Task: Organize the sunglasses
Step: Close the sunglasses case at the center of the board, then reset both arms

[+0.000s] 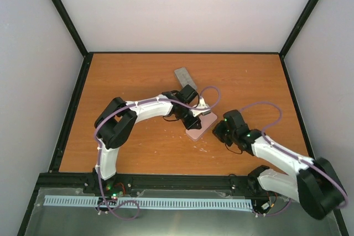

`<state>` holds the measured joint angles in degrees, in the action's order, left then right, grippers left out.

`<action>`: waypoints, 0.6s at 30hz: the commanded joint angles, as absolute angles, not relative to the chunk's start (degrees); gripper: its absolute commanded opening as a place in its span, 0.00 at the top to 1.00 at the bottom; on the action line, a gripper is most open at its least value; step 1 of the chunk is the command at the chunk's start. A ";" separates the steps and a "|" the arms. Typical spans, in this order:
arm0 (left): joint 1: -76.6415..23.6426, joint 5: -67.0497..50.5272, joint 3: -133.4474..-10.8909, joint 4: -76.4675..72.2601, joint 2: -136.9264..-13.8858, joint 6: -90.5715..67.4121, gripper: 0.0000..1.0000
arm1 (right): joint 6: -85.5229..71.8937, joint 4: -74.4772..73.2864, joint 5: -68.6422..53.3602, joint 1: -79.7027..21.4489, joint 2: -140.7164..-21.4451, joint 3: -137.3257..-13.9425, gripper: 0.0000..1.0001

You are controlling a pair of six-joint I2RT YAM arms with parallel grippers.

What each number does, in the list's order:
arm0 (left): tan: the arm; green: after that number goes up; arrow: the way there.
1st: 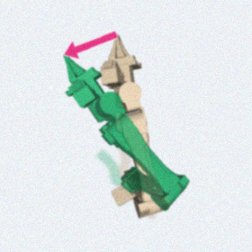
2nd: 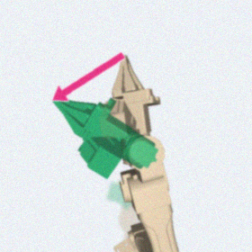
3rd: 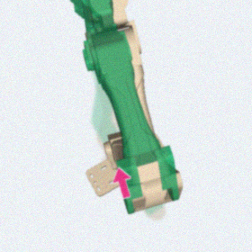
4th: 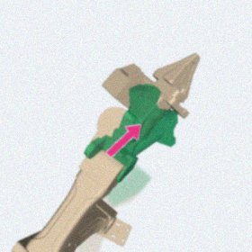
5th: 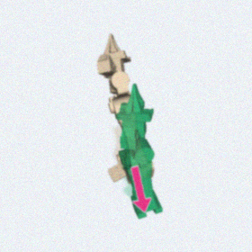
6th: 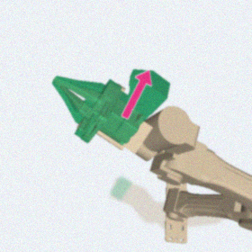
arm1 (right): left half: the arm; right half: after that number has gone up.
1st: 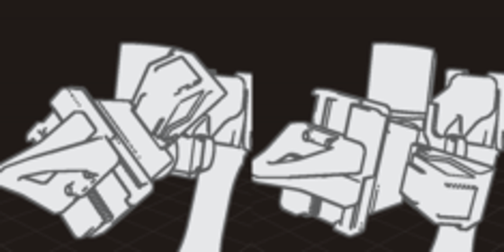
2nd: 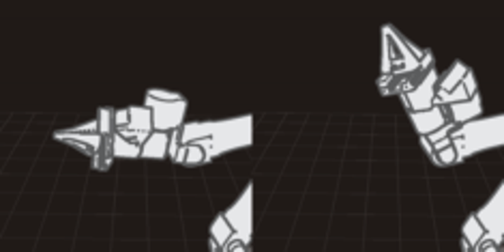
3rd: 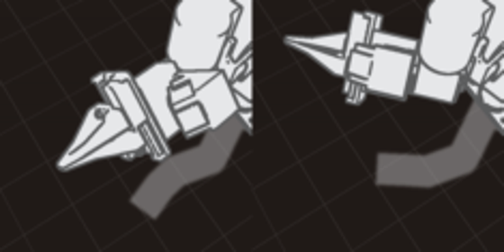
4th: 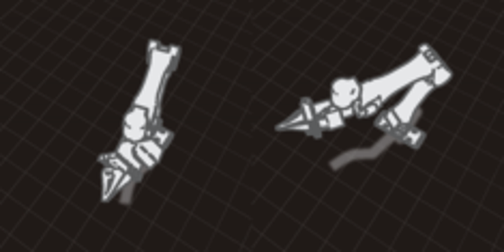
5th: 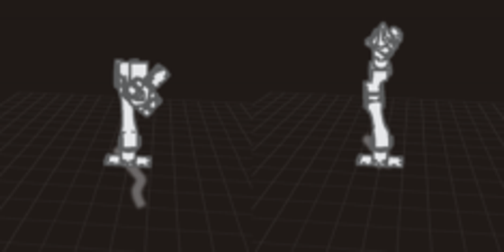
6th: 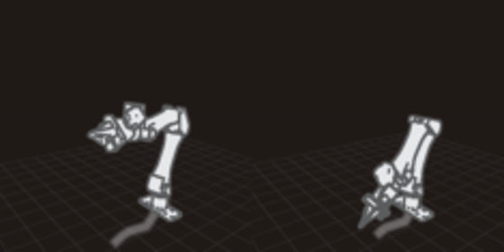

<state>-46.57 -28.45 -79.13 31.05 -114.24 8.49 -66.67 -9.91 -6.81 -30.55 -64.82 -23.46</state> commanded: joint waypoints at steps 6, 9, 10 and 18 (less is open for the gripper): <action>-42.30 -29.03 -90.52 33.91 -105.56 7.83 0.70 | -60.16 -40.15 5.52 -29.54 -42.94 -33.15 0.64; -38.11 -29.69 -94.66 35.26 -103.07 5.60 0.18 | -56.02 -46.07 9.84 -29.38 -38.40 -38.49 0.53; -36.67 -28.90 -96.02 35.84 -102.39 5.32 0.03 | -54.32 -48.25 11.30 -29.25 -37.98 -40.46 0.51; -20.17 -17.29 -87.35 32.19 -90.11 7.29 0.01 | -43.10 -62.01 19.13 -28.40 -51.19 -59.16 0.37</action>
